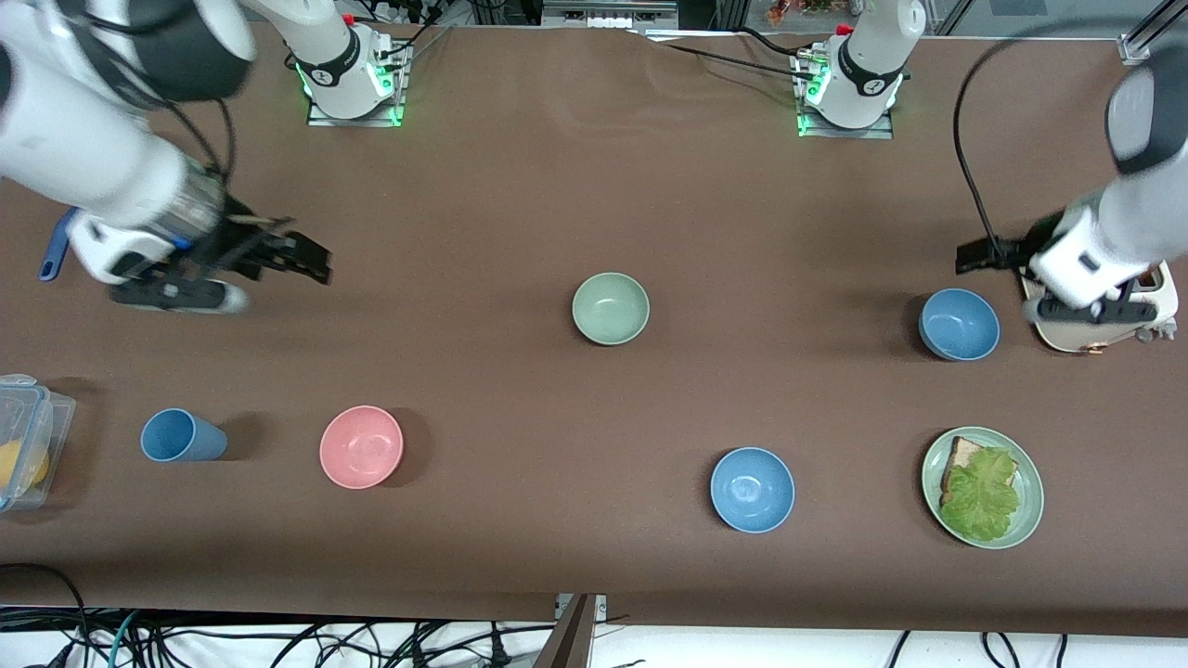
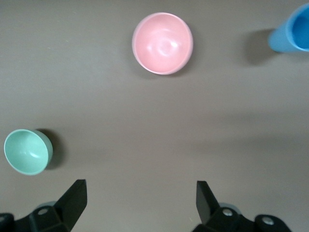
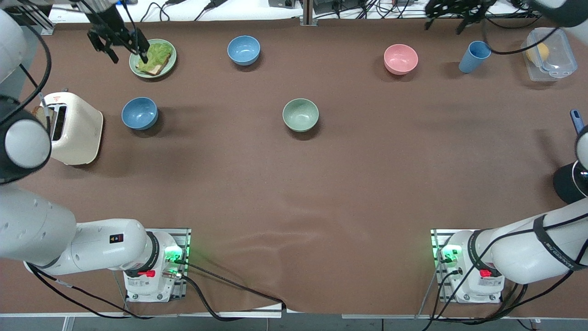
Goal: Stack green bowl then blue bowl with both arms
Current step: 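Return the right arm to rest while the left gripper reaches the blue bowl, then grasp the rim of the blue bowl by the toaster with the left gripper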
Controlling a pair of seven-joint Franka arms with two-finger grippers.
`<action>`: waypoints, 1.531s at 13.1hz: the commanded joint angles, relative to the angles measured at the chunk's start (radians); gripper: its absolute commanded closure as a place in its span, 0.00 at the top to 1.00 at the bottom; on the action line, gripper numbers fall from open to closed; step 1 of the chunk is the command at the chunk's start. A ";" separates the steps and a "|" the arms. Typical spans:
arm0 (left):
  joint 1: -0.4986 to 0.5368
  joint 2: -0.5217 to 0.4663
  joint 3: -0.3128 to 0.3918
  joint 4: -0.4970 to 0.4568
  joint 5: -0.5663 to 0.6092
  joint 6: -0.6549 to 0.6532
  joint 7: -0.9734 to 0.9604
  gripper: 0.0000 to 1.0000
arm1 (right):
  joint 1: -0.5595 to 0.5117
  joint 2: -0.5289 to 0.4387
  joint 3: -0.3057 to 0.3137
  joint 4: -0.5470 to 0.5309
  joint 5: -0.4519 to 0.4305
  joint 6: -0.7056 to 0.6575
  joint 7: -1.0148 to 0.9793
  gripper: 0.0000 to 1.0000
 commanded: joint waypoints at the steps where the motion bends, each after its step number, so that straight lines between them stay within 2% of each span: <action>1: 0.053 0.163 -0.005 0.037 0.021 0.135 0.215 1.00 | -0.167 -0.076 0.155 -0.021 -0.046 -0.066 -0.020 1.00; 4: 0.070 0.231 -0.005 0.029 0.132 0.268 0.315 0.99 | -0.181 -0.093 0.170 -0.015 -0.105 -0.111 -0.032 1.00; 9: 0.178 0.315 -0.005 0.021 0.138 0.328 0.508 0.96 | -0.181 -0.085 0.170 0.003 -0.116 -0.108 -0.032 1.00; 12: 0.191 0.364 -0.005 0.001 0.138 0.397 0.562 0.93 | -0.186 -0.071 0.169 0.053 -0.116 -0.113 -0.032 1.00; 13: 0.191 0.372 -0.005 -0.008 0.138 0.411 0.578 0.74 | -0.186 -0.071 0.170 0.071 -0.126 -0.122 -0.030 1.00; 15: 0.191 0.390 -0.005 -0.011 0.138 0.413 0.614 0.23 | -0.189 -0.065 0.168 0.074 -0.125 -0.111 -0.024 1.00; 16: 0.194 0.397 -0.005 -0.011 0.138 0.413 0.630 0.09 | -0.186 -0.065 0.169 0.075 -0.127 -0.114 -0.021 1.00; 17: 0.195 0.400 -0.005 -0.011 0.138 0.411 0.633 0.00 | -0.186 -0.065 0.170 0.077 -0.125 -0.125 -0.024 1.00; 20: 0.195 0.400 -0.006 -0.005 0.138 0.402 0.635 0.00 | -0.190 -0.059 0.168 0.075 -0.130 -0.172 -0.023 1.00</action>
